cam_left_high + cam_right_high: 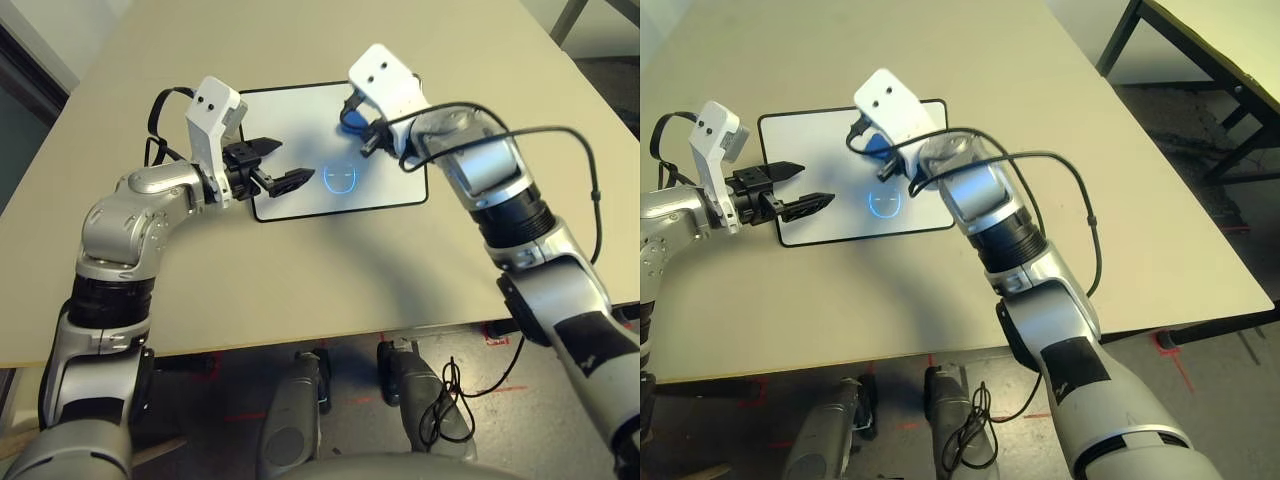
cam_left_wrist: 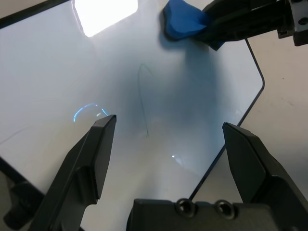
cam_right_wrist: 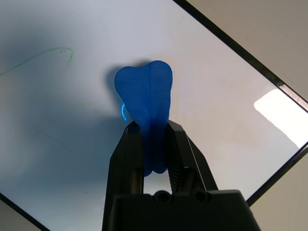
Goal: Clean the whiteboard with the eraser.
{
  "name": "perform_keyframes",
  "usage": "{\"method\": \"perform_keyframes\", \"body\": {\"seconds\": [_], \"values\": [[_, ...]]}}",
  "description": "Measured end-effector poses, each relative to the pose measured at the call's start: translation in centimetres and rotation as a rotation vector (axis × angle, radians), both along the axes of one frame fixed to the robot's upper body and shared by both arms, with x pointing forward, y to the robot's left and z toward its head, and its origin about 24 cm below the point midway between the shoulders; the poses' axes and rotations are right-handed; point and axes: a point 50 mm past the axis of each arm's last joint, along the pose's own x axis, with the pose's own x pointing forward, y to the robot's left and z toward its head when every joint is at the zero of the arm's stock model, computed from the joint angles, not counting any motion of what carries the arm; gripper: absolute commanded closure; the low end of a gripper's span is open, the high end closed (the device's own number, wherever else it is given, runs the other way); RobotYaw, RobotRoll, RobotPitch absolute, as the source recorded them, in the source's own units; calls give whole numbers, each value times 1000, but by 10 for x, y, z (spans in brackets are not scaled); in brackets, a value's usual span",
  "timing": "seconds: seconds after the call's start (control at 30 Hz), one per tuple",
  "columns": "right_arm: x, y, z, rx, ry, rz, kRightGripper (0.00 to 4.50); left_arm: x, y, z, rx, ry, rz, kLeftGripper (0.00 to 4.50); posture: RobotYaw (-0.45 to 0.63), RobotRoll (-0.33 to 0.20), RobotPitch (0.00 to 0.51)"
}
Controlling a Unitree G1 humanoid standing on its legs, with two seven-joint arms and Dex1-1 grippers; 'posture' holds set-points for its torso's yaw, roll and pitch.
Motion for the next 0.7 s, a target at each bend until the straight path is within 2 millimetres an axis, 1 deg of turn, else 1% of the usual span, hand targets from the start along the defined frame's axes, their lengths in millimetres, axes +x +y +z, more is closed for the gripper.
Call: {"method": "perform_keyframes", "body": {"seconds": [0.07,0.27,0.43,0.53,0.67,0.7], "values": [[-4,2,-3,-11,10,21,3907,0,0,0,-1,-1,1,0,40,0,239],[-25,15,-28,-98,110,117,3907,0,-1,0,0,-4,0,0,41,0,241],[-29,17,-34,-136,136,135,3907,0,-1,0,0,-3,1,0,40,0,242],[-22,18,-27,-144,103,131,3908,0,-1,0,0,-3,2,0,40,0,242],[-7,14,-3,-138,-7,70,3908,0,-1,0,-1,-3,2,0,39,0,242],[-5,13,0,-134,-24,61,3909,0,-1,0,-1,-2,2,0,39,0,242]]}}
